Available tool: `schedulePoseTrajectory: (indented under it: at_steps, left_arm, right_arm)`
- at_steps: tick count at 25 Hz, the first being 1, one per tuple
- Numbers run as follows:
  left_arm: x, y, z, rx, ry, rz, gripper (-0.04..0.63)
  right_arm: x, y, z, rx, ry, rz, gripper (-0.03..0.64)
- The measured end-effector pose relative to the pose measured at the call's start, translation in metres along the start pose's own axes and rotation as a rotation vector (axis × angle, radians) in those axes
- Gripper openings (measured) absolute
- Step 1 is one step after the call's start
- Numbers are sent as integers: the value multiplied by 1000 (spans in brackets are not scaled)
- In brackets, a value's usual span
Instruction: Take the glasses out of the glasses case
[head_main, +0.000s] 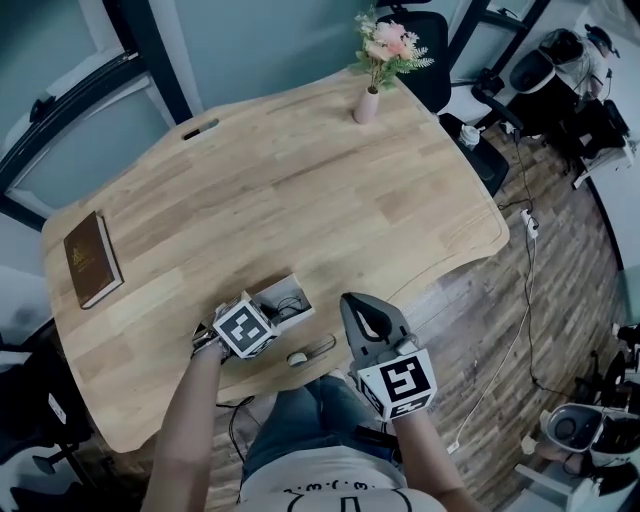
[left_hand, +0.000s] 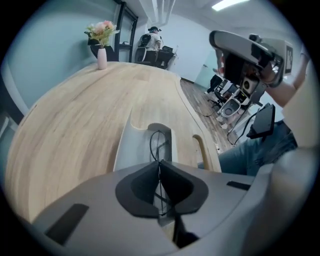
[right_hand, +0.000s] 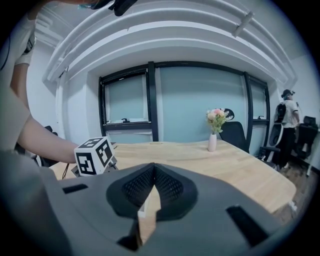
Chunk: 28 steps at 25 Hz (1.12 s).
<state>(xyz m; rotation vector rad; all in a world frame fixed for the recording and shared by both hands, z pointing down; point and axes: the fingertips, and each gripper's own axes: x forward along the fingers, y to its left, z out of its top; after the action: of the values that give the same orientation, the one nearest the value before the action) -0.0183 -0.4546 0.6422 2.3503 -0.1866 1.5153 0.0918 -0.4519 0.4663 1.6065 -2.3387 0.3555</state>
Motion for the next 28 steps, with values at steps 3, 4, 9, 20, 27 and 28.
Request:
schedulePoseTrajectory:
  at_steps: [3, 4, 9, 20, 27, 28]
  left_arm:
    - [-14, 4, 10, 2, -34, 56, 26]
    - [-18, 6, 13, 0, -41, 77, 26]
    - [-35, 7, 20, -8, -45, 171, 26]
    - [-114, -1, 50, -274, -396, 403, 26]
    - [-180, -28, 44, -475, -698, 593, 26]
    - [-188, -34, 43, -478, -724, 627, 26]
  right_arm:
    - [-2, -3, 10, -22, -15, 16, 11]
    - [-3, -3, 13, -29, -19, 24, 11]
    - [-17, -8, 23, -57, -41, 50, 11]
    - [-43, -22, 58, -111, -151, 108, 11]
    - [-67, -21, 78, -158, -222, 165, 11]
    - [-71, -20, 80, -164, -231, 175, 11]
